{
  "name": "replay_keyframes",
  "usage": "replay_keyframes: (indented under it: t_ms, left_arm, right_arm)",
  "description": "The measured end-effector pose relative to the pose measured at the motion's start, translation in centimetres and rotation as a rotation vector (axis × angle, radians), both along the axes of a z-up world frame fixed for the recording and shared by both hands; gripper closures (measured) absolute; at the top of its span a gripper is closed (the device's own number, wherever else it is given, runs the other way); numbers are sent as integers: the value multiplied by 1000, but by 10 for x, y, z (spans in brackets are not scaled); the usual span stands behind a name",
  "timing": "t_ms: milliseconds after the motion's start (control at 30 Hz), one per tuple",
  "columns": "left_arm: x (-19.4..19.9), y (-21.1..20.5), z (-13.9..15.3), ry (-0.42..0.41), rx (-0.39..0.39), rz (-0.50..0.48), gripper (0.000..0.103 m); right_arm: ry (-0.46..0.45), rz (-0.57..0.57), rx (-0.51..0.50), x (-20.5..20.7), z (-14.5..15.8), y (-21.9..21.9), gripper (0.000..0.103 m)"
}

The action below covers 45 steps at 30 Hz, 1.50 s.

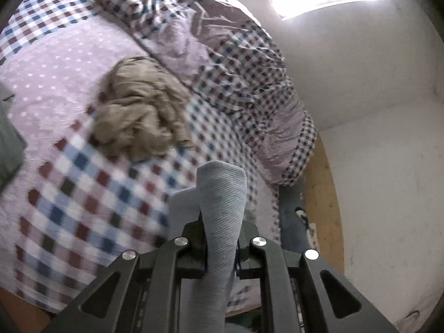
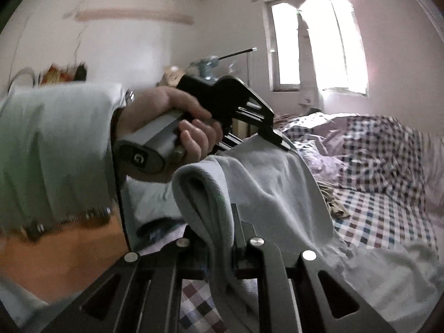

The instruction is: Fold clothes

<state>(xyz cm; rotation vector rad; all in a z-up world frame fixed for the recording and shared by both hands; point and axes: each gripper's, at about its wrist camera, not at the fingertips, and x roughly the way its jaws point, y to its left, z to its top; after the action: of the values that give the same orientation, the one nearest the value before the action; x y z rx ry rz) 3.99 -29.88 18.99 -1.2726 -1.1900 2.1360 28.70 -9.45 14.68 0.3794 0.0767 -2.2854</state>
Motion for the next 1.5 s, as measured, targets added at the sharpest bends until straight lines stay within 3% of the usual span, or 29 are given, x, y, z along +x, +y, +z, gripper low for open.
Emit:
replay_keyframes:
  t_ms: [267,400,567,633,733,800,833,900,933,967,1033,1100,1300,1400,1500]
  left_arm:
    - [-33,119,40,-37,-16,65,90]
    - [-63,197,22,-97,-60,86,90]
    - [-103,295,-11,-189,-121,110,90]
    - [-125,337,-37,-228,-175,110,89]
    - [-144,391,-75,-233,-211,37,71]
    - [-152,422,-98,-224,-218,-31,67]
    - [-152,428,-102,-221,-197,-78,58]
    - [-150,430,-102,-186,-166,-154,40]
    - [-145,425,-96,-136,-175,-179,31]
    - [-140,419,-89,-92,-186,-194,28]
    - [-128,394,-83,-32,-219,-203,21]
    - [-114,362,-80,12,-257,-201,20]
    - [-70,262,-74,138,-368,-190,20]
    - [-46,217,-105,116,-315,-156,20]
    - [-34,195,-148,50,-182,-190,20]
  right_arm:
    - [-129,-126,-232,-31,34,125,91]
    - [-176,-210,-301,-50,33,195,91]
    - [-342,-337,-371,-97,-7,295,91]
    - [-396,-408,-372,-118,-30,331,90]
    - [-480,-516,-399,-145,-66,379,90]
    - [-590,-581,-459,-156,-99,412,90]
    - [-645,-602,-491,-159,-114,426,89]
    - [-749,-632,-522,-164,-140,446,84]
    - [-760,-631,-524,-164,-141,450,83]
    - [-760,-626,-525,-163,-140,455,82]
    - [-748,-630,-510,-161,-137,461,70]
    - [-692,-719,-432,-151,-126,466,48]
    - [-618,-821,-502,-121,-101,494,48]
    - [-640,-797,-515,-127,-103,483,48]
    - [-723,-728,-558,-140,-120,467,48]
